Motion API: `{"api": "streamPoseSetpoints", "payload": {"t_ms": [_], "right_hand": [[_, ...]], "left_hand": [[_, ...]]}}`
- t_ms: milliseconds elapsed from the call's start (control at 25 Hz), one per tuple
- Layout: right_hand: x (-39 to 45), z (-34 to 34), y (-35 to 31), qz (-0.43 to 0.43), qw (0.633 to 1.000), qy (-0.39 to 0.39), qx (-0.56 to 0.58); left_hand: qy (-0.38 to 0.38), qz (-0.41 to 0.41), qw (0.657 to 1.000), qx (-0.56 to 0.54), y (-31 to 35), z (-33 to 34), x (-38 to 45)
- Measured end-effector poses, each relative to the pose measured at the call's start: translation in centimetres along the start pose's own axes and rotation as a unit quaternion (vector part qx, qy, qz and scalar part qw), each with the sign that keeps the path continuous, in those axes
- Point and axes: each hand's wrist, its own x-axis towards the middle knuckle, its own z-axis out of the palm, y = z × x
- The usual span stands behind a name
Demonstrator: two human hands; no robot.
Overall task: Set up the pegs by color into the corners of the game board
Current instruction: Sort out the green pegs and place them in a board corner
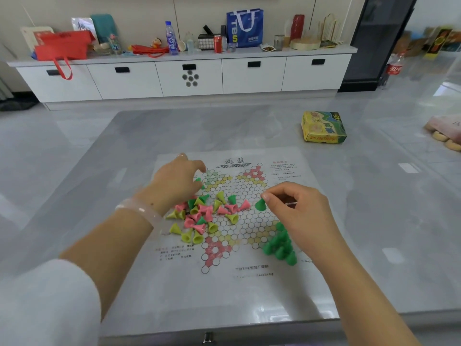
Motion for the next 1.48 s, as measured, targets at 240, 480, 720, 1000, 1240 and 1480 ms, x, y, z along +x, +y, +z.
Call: {"api": "streamPoseSetpoints", "payload": {"t_ms": [240,480,720,1000,1240,1480], "right_hand": [[0.5,-0.5,0.4,0.011,1.000,0.010,0.012],[0.6,-0.6,0.6,0.016,1.000,0.013,0.014],[0.7,-1.1,1.7,0.049,0.998,0.032,-0.024],[0.6,-0.6,3.5,0.101,0.991,-0.003,-0.091],[0.6,-0.2,3.8,0.115,0.984,-0.052,-0.124],[0.4,-0.2,3.8,0.126,0.979,-0.070,-0.147]], "left_hand": [[-0.050,0.048,0.974,0.215,0.3,2.1,2.9],[0.048,0.001,0.998,-0.044,0.2,1.7,1.2],[0.123,-0.135,0.861,-0.474,3.4,0.2,-6.8],[0.021,-0.159,0.804,-0.573,3.1,2.5,-9.0],[-0.043,-0.167,0.747,-0.642,3.1,2.4,-8.3],[-0.037,-0.158,0.742,-0.651,2.9,2.4,-8.5]]}}
